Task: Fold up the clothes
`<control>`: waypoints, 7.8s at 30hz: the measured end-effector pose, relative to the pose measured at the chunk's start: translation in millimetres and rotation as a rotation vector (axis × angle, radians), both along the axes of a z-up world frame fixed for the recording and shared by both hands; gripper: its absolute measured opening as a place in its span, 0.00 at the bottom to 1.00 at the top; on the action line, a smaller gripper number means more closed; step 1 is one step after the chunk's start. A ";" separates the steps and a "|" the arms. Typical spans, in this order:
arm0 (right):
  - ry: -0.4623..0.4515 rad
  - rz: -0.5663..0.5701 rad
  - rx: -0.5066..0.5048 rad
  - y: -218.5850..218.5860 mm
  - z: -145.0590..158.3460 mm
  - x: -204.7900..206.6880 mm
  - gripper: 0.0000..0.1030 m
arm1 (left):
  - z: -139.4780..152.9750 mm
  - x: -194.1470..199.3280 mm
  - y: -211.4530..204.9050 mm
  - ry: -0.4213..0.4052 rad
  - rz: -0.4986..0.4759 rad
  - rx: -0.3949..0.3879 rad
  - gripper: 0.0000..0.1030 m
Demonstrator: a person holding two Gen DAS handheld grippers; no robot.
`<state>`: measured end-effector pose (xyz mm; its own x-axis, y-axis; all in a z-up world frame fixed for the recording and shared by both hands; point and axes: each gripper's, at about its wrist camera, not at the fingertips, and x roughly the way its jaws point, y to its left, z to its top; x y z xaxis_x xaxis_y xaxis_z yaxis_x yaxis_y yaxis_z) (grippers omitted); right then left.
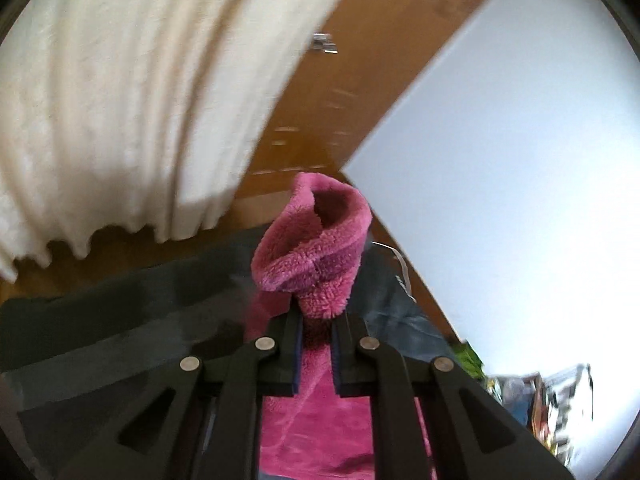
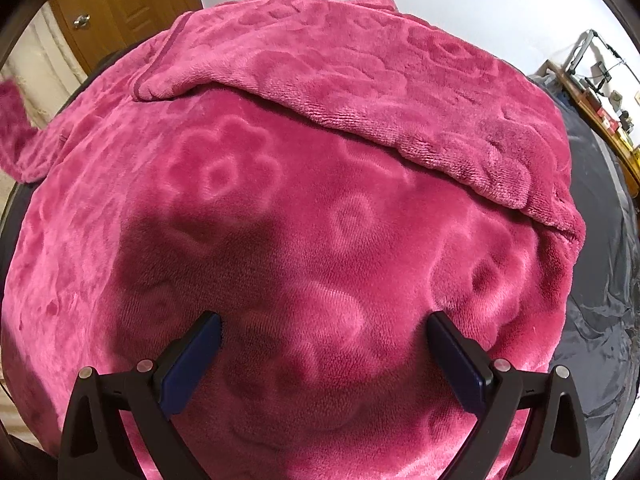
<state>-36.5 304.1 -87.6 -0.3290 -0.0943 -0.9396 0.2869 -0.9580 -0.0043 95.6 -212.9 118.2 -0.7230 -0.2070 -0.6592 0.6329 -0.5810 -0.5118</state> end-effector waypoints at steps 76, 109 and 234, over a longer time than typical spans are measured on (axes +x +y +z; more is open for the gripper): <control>0.111 -0.307 -0.595 183.0 103.1 -32.0 1.00 | -77.8 -95.4 296.7 -0.241 -0.904 -0.051 0.67; 0.114 -0.122 -0.181 166.5 83.6 -18.2 0.93 | -112.3 -104.0 265.5 -0.366 -0.861 -0.066 0.69; -0.106 -0.291 -0.269 199.4 44.0 355.2 0.87 | -130.6 205.5 244.0 -0.529 -0.804 -0.050 0.78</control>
